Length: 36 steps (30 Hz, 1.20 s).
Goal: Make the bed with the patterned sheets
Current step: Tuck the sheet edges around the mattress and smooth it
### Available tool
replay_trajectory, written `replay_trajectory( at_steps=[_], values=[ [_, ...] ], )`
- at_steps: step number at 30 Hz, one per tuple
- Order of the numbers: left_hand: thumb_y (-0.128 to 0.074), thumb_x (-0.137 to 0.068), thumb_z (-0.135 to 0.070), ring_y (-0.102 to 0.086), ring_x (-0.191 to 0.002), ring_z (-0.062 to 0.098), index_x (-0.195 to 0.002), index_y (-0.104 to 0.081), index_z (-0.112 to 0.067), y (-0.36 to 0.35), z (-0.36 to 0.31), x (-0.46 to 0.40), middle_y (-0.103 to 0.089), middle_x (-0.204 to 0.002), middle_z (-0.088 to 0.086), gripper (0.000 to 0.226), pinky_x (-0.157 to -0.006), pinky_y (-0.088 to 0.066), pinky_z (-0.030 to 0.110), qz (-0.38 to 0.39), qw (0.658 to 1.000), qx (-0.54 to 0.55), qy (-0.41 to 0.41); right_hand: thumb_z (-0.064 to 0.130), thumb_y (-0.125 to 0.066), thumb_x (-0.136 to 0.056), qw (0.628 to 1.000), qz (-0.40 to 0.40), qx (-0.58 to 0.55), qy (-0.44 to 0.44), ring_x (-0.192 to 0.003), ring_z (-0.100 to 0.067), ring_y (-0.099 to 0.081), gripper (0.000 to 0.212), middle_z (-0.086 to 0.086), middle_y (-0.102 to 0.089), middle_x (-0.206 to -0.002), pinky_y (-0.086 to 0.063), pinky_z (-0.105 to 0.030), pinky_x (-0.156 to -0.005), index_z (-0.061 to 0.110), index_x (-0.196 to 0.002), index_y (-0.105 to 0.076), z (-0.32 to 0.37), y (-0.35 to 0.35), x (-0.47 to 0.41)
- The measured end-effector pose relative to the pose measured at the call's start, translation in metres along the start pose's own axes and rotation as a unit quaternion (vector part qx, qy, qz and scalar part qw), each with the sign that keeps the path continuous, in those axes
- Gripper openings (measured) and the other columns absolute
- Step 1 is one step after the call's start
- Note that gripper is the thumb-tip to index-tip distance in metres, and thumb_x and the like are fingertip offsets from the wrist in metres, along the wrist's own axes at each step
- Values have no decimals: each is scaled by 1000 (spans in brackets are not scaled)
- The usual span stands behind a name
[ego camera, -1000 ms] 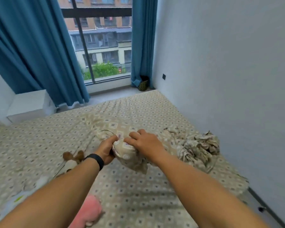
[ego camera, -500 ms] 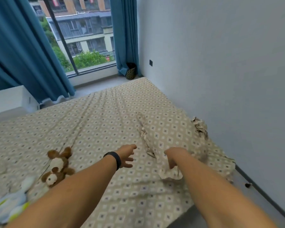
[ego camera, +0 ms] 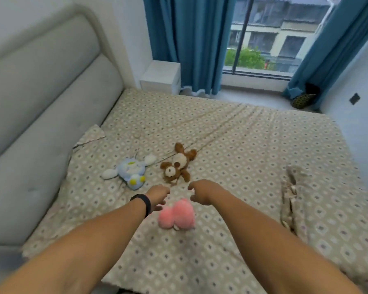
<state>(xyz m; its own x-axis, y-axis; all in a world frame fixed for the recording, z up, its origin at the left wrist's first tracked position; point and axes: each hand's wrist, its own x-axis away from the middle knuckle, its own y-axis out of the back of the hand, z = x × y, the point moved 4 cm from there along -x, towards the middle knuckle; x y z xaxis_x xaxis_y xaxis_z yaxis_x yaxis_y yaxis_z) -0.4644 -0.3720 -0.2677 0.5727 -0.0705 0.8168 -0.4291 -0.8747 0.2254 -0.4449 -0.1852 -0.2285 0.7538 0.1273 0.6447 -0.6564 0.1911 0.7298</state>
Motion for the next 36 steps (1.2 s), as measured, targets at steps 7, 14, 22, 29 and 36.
replay_trajectory(
  at_steps=[7,14,22,29,36],
  values=[
    [-46,-101,-18,-46,-70,21,-93,-51,-12,208,120,-65,-40,-95,-5,11,-64,-41,32,-93,991,52,77,40,-55,-100,992,85,36,85,-128,-29,-52,49,-7,-55,-143,-47,-43,-101,26,-147,-47,219,-46,-122],
    [-55,-98,-16,-52,-73,24,-108,-62,-4,379,239,-156,-61,-100,17,17,-62,-40,30,-136,980,93,113,40,-51,-102,989,134,19,60,-128,-28,-52,46,-7,-51,-145,-46,-40,-101,24,-145,-48,349,-106,-235],
    [-78,-84,-32,-36,-143,34,-159,-15,-19,445,303,-266,-29,-160,9,99,-110,-42,44,-180,967,129,124,36,-51,-98,996,86,-19,3,-121,-27,-55,43,-4,-54,-135,-48,-45,-100,27,-140,-51,420,-146,-352],
    [-84,-81,-31,-41,-142,36,-160,4,-23,449,313,-319,-31,-161,12,119,-114,-39,46,-163,949,216,163,36,-50,-97,995,94,-26,-20,-117,-25,-57,40,-2,-56,-131,-48,-45,-100,26,-136,-53,422,-175,-385],
    [-78,-60,-33,-63,-105,29,-121,-66,-22,459,263,-317,-67,-122,1,63,-94,-54,40,-158,964,189,104,30,-51,-97,984,55,-133,-104,-106,-23,-62,37,-4,-64,-122,-50,-35,-89,22,-132,-58,389,-154,-350]
  ],
)
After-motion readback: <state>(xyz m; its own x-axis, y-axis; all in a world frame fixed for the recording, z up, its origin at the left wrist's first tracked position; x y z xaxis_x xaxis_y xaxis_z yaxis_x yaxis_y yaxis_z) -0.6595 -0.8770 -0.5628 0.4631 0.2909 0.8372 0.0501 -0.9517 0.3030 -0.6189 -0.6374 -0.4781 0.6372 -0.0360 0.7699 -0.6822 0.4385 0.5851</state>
